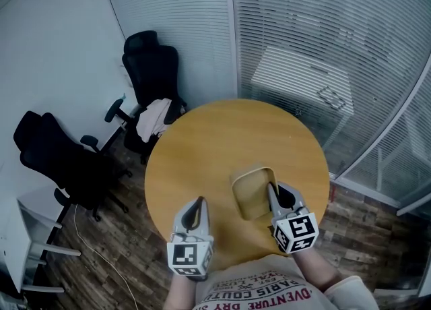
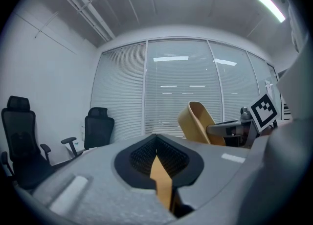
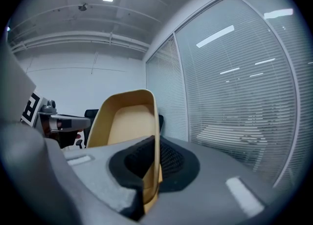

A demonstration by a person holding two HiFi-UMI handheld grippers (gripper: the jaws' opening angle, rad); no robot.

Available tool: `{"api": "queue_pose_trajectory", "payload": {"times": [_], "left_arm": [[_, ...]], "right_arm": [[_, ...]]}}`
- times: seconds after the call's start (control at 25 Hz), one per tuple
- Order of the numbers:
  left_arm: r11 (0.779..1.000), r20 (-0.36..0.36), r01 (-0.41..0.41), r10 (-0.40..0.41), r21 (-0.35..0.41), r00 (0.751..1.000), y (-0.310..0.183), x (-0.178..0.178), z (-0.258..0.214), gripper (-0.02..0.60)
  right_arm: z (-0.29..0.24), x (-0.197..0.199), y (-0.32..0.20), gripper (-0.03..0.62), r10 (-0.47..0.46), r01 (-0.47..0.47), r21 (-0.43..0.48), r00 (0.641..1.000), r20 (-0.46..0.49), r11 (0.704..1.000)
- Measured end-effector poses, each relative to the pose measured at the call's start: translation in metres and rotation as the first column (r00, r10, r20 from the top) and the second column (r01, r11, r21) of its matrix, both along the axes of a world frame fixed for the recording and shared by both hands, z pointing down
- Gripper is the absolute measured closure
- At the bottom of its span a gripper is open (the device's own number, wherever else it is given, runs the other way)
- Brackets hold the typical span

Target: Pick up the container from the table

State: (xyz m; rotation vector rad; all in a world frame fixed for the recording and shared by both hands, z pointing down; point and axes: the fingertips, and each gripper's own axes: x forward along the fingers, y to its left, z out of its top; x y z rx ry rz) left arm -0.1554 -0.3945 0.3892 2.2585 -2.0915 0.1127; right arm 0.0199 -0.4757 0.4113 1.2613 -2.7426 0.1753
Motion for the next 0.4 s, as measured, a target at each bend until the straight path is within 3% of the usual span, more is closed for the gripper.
{"api": "queue_pose_trajectory", "payload": {"times": [0.4], "left_arm": [[1.000, -0.009, 0.012, -0.012, -0.017, 1.000, -0.0008, -0.0025, 0.0066, 0.575]], "right_arm": [[0.0094, -0.0008, -0.0004, 0.586, -0.002, 0.002, -0.024, 1.000, -0.006, 1.000]]}}
